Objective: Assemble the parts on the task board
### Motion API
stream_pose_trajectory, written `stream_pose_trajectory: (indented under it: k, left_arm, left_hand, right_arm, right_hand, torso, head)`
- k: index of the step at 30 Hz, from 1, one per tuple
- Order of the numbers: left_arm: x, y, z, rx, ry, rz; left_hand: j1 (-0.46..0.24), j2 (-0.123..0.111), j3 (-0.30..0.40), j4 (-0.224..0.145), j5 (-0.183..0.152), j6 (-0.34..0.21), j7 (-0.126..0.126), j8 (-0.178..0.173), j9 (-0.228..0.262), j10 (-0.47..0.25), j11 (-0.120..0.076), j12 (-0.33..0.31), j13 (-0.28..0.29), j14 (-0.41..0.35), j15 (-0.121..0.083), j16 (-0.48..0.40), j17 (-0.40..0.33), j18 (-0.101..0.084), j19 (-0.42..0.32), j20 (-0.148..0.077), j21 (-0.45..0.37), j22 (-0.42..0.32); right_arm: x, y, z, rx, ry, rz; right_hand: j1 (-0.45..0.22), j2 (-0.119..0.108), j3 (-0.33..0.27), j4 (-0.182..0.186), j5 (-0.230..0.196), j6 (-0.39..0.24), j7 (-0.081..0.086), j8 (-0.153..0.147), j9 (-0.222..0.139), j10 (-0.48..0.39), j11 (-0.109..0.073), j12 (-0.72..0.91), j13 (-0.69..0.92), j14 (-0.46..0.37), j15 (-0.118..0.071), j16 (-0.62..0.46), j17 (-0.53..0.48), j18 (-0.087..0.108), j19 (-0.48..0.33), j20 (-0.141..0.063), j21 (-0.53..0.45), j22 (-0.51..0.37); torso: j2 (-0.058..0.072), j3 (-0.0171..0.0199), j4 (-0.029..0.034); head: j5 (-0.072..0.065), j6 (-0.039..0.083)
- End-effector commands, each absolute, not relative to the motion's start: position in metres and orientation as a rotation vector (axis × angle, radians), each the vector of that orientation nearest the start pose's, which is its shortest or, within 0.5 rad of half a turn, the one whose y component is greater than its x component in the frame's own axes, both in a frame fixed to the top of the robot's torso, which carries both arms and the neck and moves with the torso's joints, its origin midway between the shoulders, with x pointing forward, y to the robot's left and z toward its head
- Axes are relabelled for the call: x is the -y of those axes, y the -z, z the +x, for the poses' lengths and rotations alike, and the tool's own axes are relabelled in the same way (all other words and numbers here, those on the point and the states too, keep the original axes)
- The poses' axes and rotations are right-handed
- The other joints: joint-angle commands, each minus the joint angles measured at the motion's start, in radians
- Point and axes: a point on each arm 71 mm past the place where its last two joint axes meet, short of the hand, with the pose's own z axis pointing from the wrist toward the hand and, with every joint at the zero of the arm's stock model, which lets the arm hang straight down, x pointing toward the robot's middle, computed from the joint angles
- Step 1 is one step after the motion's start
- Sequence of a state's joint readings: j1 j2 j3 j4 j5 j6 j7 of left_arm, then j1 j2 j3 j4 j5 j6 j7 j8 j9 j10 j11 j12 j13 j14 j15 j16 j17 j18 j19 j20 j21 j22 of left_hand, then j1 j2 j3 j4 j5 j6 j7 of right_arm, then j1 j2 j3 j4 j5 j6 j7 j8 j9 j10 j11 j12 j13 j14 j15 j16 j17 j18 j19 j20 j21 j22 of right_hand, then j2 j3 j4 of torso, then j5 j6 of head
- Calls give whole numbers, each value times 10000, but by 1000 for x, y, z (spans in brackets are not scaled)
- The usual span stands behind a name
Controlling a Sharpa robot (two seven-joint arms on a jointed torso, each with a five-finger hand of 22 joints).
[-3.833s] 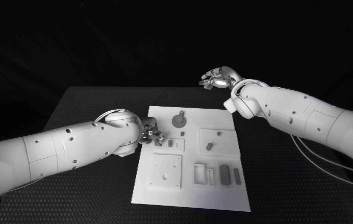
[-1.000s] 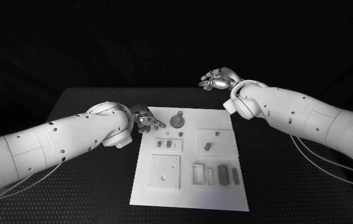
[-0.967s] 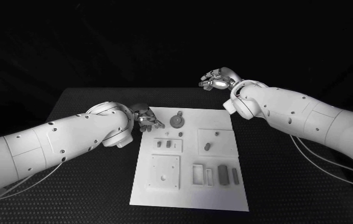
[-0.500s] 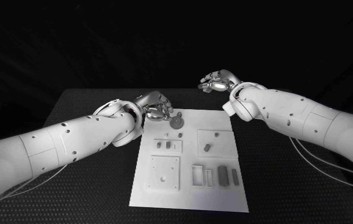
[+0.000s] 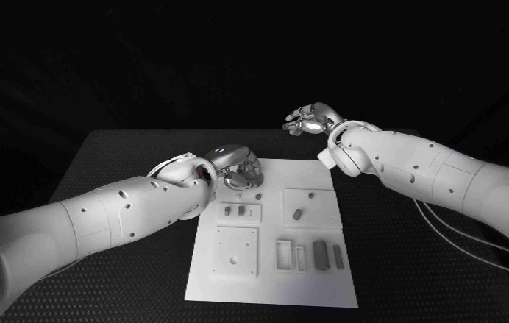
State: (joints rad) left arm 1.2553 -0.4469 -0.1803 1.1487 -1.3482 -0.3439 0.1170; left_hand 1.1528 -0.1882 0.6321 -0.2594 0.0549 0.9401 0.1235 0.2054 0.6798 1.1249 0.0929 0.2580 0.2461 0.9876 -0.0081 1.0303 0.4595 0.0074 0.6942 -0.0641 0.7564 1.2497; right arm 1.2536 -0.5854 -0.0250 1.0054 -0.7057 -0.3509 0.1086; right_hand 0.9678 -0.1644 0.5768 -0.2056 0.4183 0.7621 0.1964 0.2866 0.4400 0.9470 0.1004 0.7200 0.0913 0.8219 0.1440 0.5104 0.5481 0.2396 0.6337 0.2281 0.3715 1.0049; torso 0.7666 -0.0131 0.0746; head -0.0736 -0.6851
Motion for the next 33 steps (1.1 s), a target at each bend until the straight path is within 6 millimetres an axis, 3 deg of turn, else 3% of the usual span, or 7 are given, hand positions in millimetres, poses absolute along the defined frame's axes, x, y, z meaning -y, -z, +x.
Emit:
stream_pose_trajectory:
  k: [1,17,33]
  left_arm:
    - [-81,222,521,-16700,8267,4742]
    - [-74,241,518,-17564,8160,5013]
    - [-79,247,524,-17406,7886,4756]
  left_hand:
    - [108,89,-89,-5,-40,112,1,-9,-74,151,-32,-148,-44,115,-56,210,114,-64,125,-434,80,65]
    - [-15,213,-156,-31,-34,147,71,-99,-368,-78,101,-1066,-480,184,17,604,297,22,343,-428,136,259]
    - [46,387,-87,33,-28,115,113,-135,-527,154,84,-1347,-690,407,-12,1020,447,179,646,-445,271,414]
  right_arm:
    - [227,177,583,-15661,-9005,5672]
    - [226,177,582,-15675,-9045,5653]
    - [223,176,582,-15634,-9121,5604]
  right_hand:
    - [64,15,-36,23,57,62,104,51,-14,-2052,761,58,-12,-78,14,-39,9,-78,-50,13,-48,17]
    - [65,17,-38,22,58,61,106,55,-16,-2051,761,64,-22,-76,14,-41,12,-77,-47,13,-55,24]
    - [70,21,-37,21,62,66,106,63,-19,-2045,759,73,-33,-71,10,-41,16,-75,-39,13,-63,34]
  torso:
    - [38,-23,-24]
    - [89,-9,-102]
    - [82,-22,-94]
  head:
    - [13,15]
    - [-3,-3]
    - [-45,1]
